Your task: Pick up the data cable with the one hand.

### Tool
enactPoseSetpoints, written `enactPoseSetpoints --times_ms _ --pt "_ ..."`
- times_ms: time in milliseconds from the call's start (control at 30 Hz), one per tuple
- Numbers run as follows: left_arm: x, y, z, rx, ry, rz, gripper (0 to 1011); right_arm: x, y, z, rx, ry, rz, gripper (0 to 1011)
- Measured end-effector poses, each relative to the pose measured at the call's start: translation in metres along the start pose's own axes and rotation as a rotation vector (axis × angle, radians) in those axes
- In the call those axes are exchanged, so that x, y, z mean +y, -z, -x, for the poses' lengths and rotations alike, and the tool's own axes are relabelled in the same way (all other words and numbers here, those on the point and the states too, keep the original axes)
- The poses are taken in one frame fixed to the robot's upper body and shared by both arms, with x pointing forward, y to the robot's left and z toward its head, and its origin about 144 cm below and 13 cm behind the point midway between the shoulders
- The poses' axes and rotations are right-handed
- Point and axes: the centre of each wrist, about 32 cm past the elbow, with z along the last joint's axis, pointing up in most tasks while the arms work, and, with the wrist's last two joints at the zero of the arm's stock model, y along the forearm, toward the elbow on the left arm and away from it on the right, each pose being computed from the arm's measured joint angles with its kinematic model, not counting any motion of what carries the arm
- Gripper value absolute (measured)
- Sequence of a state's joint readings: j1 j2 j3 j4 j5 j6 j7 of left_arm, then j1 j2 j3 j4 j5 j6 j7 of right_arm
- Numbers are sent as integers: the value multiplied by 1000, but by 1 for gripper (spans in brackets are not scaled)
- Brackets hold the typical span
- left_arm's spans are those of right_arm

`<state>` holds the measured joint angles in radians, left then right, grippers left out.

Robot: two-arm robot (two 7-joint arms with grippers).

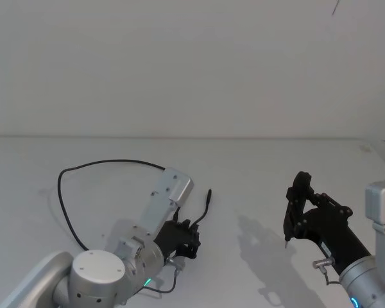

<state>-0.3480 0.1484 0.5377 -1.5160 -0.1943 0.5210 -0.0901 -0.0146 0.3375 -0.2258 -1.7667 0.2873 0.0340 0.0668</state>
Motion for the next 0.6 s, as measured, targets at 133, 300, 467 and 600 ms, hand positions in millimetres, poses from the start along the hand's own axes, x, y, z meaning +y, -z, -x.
enactPoseSetpoints --times_ms 133,300,467,600 --pt "-1 1 0 -1 1 -1 74 0 0 0 0 0 0 279" --pt "-2 2 -1 -1 -1 -1 8 0 0 0 0 0 0 279" --pt "-2 2 -1 -5 -1 3 0 0 0 0 0 0 0 279" --pt "-1 1 -3 -12 10 14 0 0 0 0 0 0 0 279"
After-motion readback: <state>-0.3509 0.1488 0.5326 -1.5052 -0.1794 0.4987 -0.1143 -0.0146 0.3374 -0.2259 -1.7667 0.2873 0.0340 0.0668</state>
